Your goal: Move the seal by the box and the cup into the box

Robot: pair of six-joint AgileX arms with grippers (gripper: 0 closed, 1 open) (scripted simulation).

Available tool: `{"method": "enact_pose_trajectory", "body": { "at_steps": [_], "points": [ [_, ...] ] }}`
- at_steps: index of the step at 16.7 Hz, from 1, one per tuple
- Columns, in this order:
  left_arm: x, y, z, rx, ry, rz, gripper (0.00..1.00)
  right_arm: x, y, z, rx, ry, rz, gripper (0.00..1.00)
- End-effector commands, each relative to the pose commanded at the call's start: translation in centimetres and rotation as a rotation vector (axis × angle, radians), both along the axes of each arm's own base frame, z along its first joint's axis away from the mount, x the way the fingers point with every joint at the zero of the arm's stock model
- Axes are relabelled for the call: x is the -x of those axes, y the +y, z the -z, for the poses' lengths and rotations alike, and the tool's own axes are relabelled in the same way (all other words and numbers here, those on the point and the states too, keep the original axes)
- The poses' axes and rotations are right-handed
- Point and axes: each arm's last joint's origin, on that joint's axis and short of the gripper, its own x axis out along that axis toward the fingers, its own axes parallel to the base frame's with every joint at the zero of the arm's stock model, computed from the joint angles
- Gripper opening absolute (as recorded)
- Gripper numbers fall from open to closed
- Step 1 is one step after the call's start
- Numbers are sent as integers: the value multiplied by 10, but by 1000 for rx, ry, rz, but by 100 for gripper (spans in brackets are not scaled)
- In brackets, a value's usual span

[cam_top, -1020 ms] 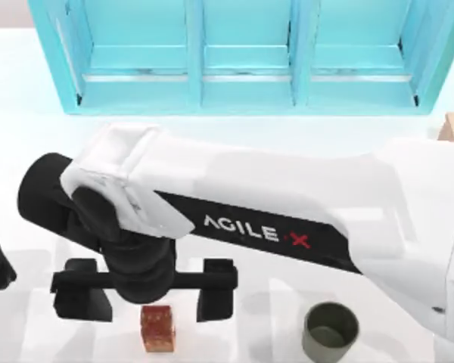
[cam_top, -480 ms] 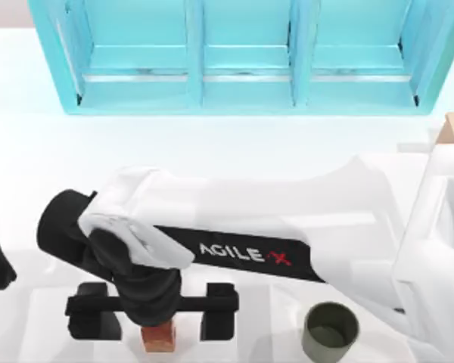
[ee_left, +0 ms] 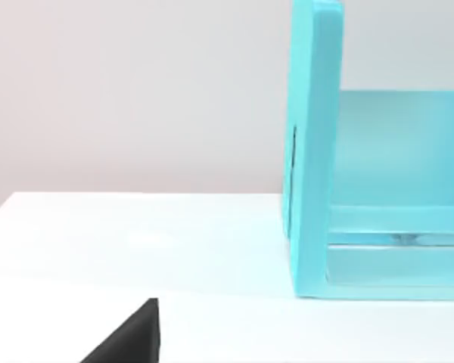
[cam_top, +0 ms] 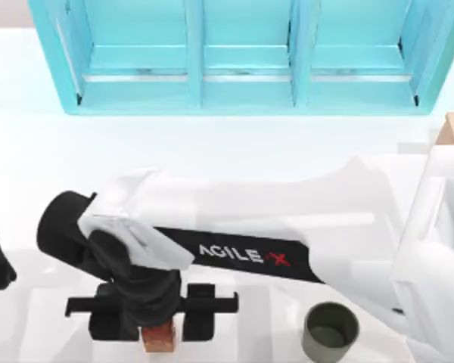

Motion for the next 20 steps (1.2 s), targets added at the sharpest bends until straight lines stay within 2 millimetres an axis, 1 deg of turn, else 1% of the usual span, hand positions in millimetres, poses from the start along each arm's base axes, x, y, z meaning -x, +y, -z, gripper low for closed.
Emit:
{"method": "enact_pose_trajectory", "body": {
  "at_steps": [5,6,15,17,20],
  "points": [
    [0,0,0,0,0,0,100,0,0,0,0,0,0,2],
    [0,0,0,0,0,0,100,0,0,0,0,0,0,0],
    [0,0,0,0,0,0,100,-1,-1,-1,-1,-1,2,0],
    [0,0,0,0,0,0,100,-1,-8,-11,2,-1,-3,0],
    [0,0,0,0,0,0,100,-5,-31,-39,-7,-5,-2,0]
  ]
}}
